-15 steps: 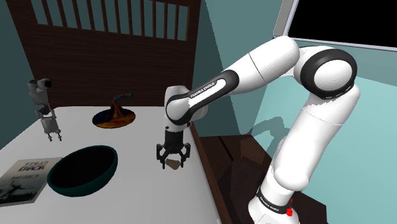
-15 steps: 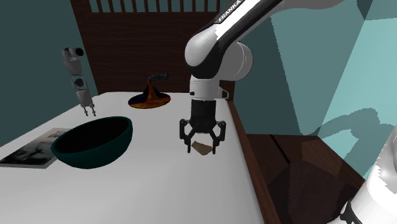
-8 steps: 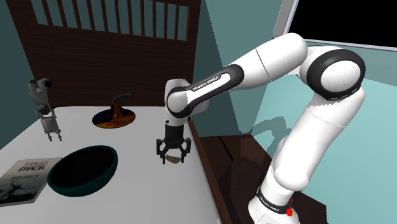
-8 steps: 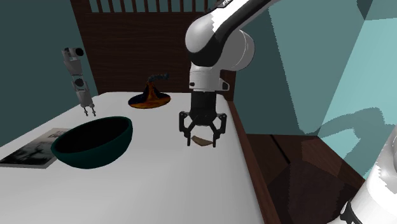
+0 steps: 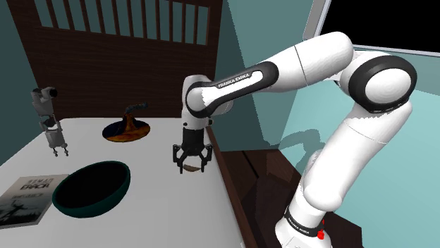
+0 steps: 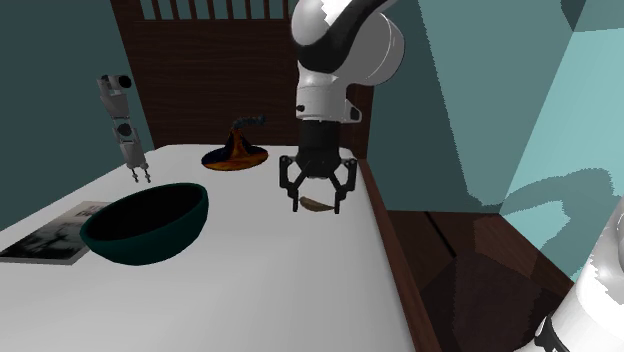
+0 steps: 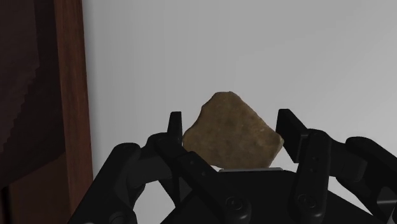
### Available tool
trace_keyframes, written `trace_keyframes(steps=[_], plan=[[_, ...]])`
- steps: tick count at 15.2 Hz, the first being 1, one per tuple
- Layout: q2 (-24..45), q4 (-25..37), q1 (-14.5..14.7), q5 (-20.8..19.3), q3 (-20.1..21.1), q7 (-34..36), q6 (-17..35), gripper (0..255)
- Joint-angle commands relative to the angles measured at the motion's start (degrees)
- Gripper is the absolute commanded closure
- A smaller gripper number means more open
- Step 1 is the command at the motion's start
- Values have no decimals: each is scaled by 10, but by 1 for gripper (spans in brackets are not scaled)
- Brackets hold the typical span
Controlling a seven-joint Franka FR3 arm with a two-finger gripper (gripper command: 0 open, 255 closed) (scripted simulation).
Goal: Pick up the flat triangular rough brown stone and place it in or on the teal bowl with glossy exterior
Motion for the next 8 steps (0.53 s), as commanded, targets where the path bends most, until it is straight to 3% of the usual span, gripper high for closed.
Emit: trace_keyframes(steps=[1, 8], plan=[[-11, 6, 0, -1, -2, 3, -17, 255], [-32, 40, -2, -5, -6, 15, -71, 255]])
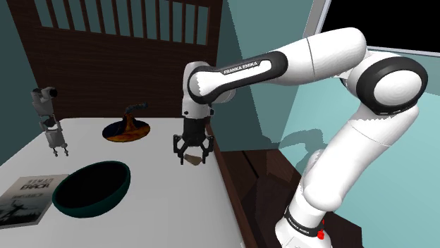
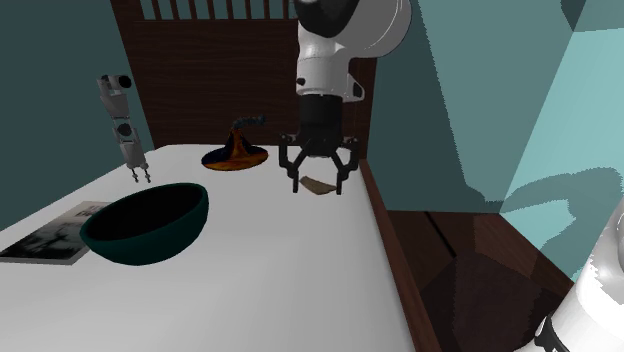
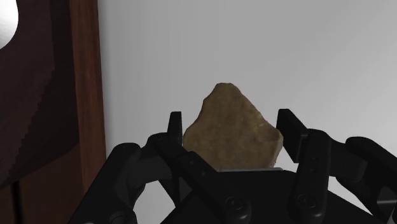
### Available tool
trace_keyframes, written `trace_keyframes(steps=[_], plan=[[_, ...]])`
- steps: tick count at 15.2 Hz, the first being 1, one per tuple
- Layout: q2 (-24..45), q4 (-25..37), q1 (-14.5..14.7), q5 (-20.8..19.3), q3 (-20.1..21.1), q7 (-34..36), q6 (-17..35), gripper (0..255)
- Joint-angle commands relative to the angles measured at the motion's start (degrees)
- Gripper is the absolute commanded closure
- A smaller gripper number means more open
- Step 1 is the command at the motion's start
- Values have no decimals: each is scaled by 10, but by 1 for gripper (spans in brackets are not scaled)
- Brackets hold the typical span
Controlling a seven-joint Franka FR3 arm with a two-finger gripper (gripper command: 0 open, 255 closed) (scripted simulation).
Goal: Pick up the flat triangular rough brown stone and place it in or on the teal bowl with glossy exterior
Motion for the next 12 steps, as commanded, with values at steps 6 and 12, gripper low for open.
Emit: trace_keyframes(steps=[6, 12], plan=[[-16, 40, -2, -4, -5, 13, -54, 255], [-23, 74, -3, -7, -8, 22, -95, 255]])
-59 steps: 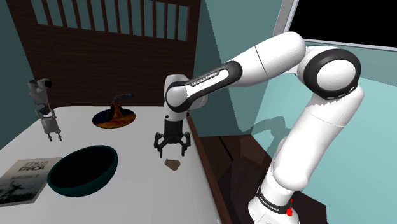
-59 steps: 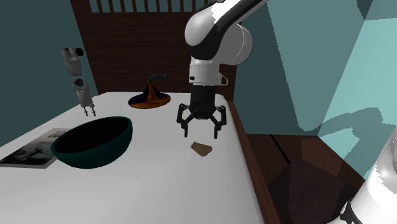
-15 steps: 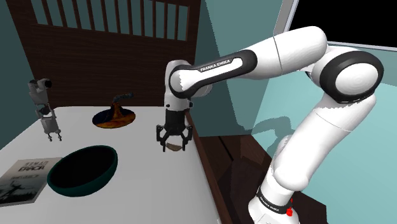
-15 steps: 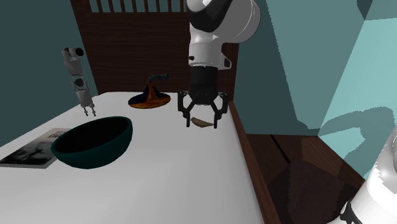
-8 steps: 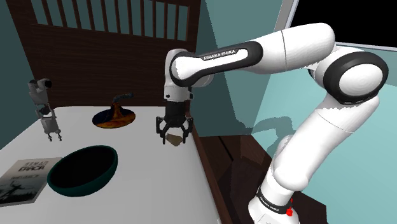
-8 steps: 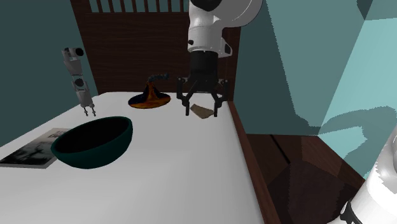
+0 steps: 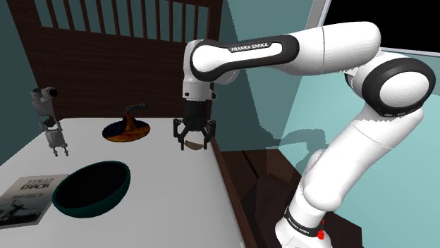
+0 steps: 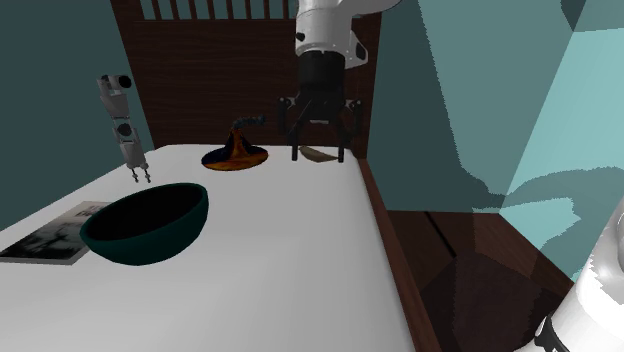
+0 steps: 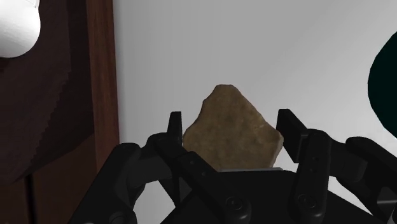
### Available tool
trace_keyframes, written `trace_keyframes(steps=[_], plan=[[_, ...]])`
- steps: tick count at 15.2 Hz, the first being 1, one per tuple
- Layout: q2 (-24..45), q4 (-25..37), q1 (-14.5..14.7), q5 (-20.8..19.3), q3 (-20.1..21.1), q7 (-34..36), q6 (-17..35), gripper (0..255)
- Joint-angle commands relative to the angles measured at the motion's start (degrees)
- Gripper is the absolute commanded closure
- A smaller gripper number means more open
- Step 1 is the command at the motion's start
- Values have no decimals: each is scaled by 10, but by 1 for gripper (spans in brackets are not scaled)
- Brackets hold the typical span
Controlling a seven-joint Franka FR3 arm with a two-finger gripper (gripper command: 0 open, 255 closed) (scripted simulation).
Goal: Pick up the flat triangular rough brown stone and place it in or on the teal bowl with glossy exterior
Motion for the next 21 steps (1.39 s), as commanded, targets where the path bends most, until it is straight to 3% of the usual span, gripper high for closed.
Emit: trace_keyframes(steps=[1, 13, 18, 21], plan=[[17, 22, 4, 0, 8, 14, -2, 255], [260, 292, 62, -53, 74, 159, 5, 255], [385, 459, 108, -96, 84, 218, -28, 255], [476, 597, 146, -124, 83, 252, -69, 255]])
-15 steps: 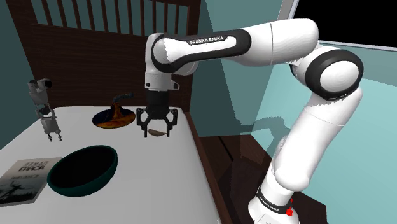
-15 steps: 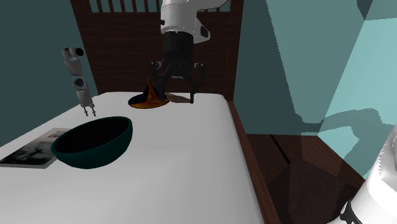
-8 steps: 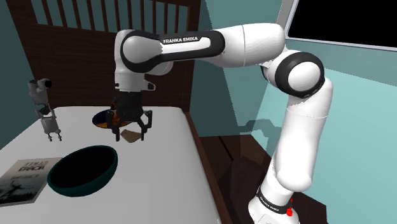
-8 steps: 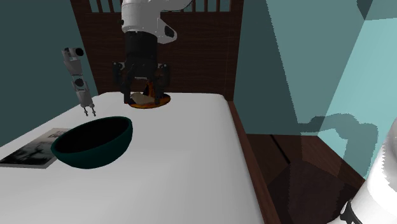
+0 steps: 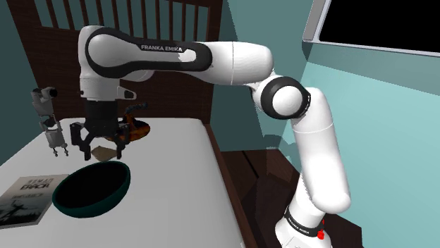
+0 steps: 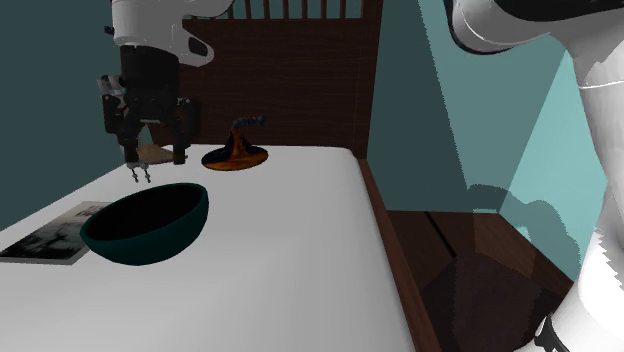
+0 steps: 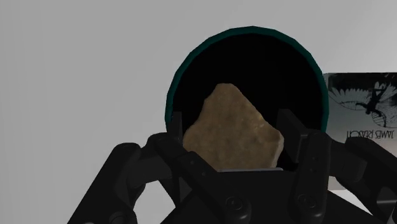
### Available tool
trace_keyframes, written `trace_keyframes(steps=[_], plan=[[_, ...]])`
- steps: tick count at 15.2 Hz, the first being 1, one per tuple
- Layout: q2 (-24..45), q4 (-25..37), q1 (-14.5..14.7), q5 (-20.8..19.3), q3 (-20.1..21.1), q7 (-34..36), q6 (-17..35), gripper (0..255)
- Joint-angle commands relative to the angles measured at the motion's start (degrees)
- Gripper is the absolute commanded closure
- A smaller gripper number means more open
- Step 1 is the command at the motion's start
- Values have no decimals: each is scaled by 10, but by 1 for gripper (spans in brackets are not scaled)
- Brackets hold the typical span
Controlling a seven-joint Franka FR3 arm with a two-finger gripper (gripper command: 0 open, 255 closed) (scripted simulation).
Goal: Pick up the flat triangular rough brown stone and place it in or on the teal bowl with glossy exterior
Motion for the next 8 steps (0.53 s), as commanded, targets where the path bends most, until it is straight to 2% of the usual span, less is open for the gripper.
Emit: trace_keyframes(steps=[1, 2, 8], plan=[[67, 107, 29, -20, -1, 23, -35, 255], [100, 162, 44, -28, -3, 31, -55, 255], [83, 86, 34, -22, -4, 18, 1, 255]])
